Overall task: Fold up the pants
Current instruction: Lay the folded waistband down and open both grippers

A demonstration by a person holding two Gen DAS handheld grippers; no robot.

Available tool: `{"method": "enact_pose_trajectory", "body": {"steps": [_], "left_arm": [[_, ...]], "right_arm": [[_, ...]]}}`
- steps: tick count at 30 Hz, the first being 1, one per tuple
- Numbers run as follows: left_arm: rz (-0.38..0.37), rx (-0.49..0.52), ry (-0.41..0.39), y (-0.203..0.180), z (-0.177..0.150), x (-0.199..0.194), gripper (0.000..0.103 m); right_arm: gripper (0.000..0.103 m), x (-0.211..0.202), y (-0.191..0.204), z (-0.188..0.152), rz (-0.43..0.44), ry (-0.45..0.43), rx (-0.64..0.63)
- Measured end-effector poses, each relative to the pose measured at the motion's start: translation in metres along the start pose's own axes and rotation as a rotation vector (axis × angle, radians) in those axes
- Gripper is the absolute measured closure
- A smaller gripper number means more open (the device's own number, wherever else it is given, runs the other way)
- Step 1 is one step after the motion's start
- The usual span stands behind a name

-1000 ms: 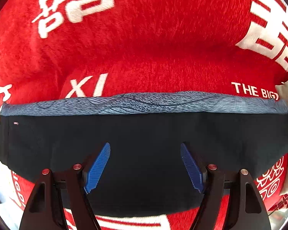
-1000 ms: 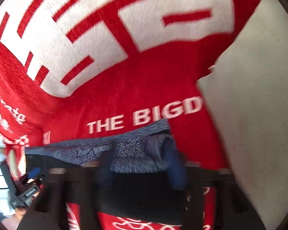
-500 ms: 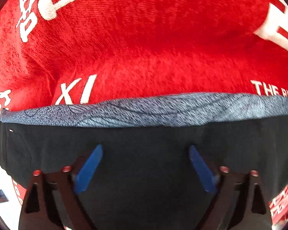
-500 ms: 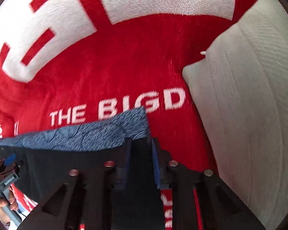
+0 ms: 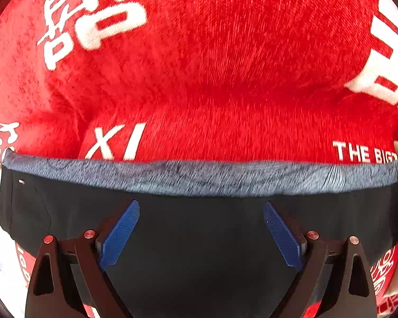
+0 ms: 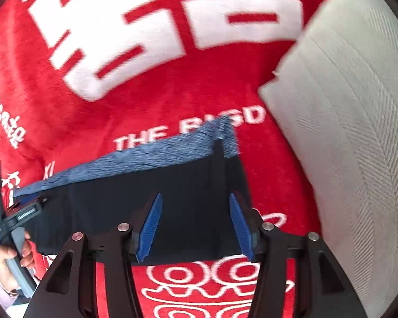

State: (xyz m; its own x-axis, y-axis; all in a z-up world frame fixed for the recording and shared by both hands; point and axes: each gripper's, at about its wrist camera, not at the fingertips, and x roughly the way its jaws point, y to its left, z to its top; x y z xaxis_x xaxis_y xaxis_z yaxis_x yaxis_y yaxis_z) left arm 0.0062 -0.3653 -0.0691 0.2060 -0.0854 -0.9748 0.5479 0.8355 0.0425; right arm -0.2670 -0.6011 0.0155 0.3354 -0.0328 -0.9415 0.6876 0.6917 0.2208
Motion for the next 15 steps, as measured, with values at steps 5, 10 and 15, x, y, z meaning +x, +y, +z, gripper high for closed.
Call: {"method": "enact_pose_trajectory", "body": {"steps": [5, 10, 15], "left_arm": [[0.012, 0.007, 0.002, -0.018, 0.017, 0.022, 0.007], [0.034, -0.006, 0.009, -0.018, 0.018, 0.047, 0.007], [0.027, -0.013, 0.004, -0.012, 0.022, 0.056, 0.007]], "right_arm": [[0.046, -0.001, 0.046, 0.007, -0.036, -0.079, -0.1], [0.046, 0.001, 0.044, 0.008, -0.111, -0.083, -0.106], [0.046, 0.0, 0.012, 0.001, -0.007, -0.028, 0.014]]}}
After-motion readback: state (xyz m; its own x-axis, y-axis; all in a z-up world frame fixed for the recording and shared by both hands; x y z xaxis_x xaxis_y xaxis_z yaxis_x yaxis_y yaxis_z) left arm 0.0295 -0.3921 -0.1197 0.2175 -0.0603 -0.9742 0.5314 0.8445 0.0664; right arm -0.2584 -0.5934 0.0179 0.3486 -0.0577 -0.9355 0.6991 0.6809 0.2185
